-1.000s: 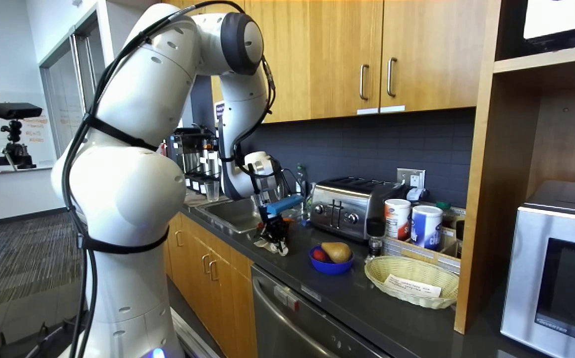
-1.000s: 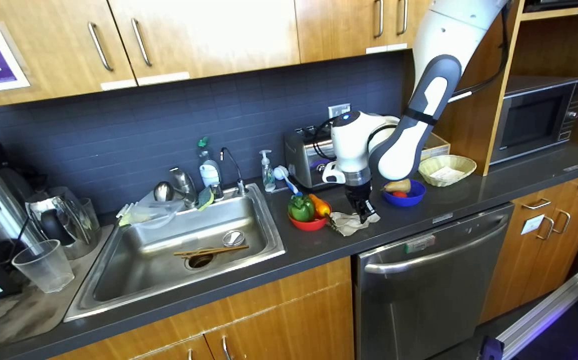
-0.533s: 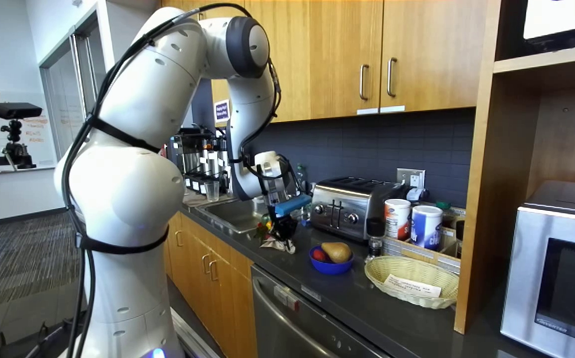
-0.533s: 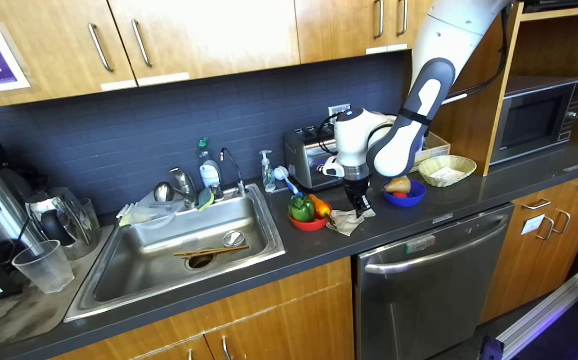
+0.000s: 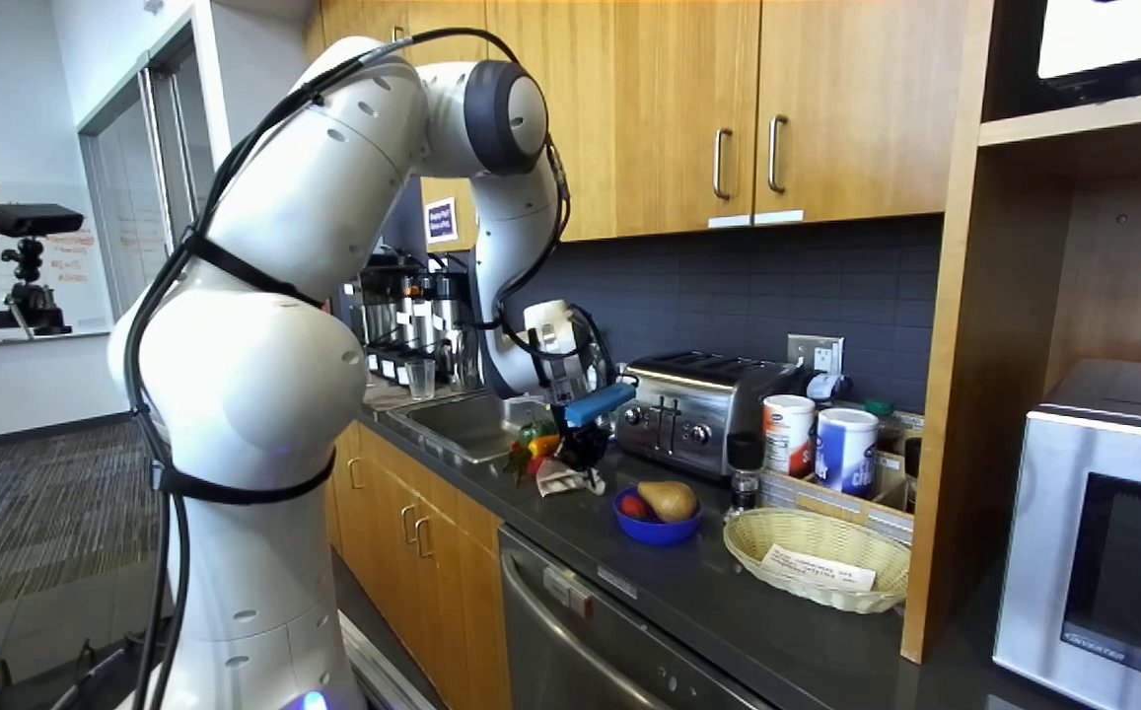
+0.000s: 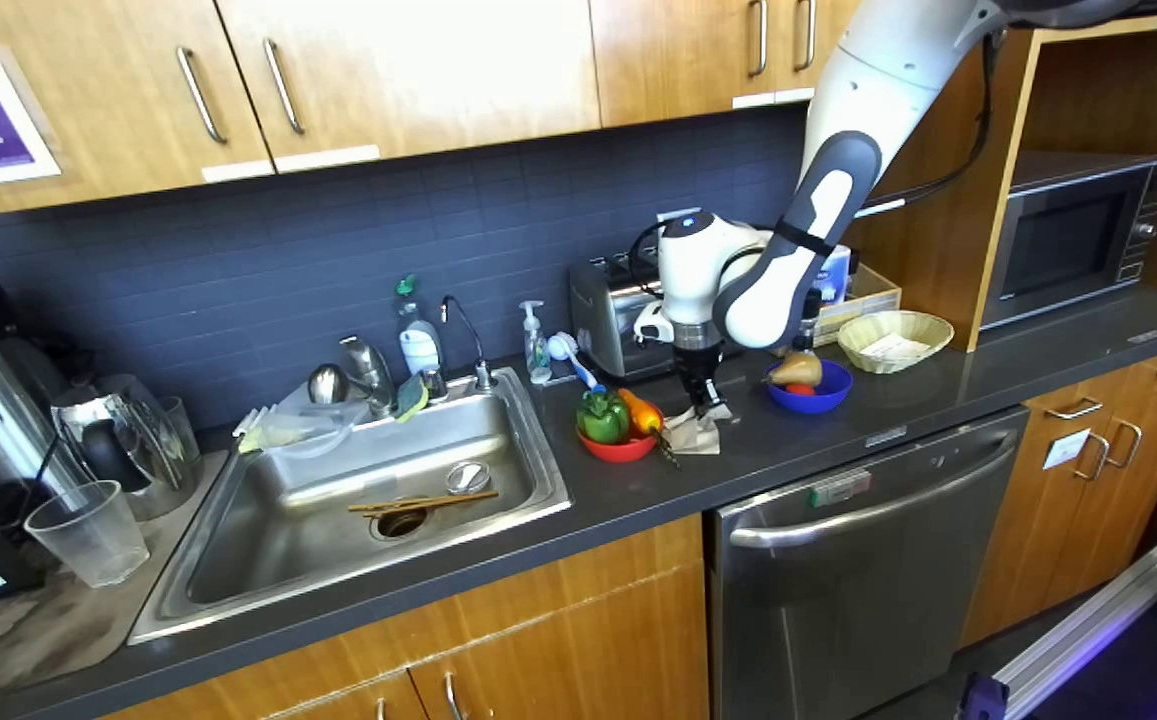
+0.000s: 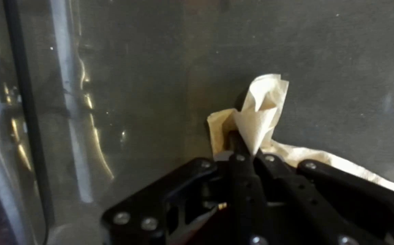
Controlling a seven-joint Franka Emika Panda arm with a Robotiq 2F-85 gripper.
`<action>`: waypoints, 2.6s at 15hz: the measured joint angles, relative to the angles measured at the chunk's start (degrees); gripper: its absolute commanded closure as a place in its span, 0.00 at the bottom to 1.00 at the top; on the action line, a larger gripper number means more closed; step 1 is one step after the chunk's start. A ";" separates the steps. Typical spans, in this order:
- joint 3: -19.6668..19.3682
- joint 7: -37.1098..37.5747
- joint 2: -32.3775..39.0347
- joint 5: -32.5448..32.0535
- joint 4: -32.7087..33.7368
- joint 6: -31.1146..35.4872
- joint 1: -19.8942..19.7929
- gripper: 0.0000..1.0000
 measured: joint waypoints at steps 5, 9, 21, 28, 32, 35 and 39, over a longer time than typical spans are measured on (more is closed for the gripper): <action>-0.59 0.39 3.23 1.33 5.51 -0.12 0.01 1.00; -0.95 0.38 5.58 2.88 9.57 -0.28 0.00 1.00; -2.17 0.39 10.47 6.59 18.41 -2.03 -0.06 1.00; -3.63 1.11 9.46 6.66 16.39 -0.49 -0.51 1.00; -4.87 2.66 6.77 6.66 11.46 1.34 -0.83 1.00; -5.72 3.82 4.24 6.66 6.89 2.77 -0.88 1.00; -6.60 5.29 1.30 6.64 1.65 4.23 -0.87 1.00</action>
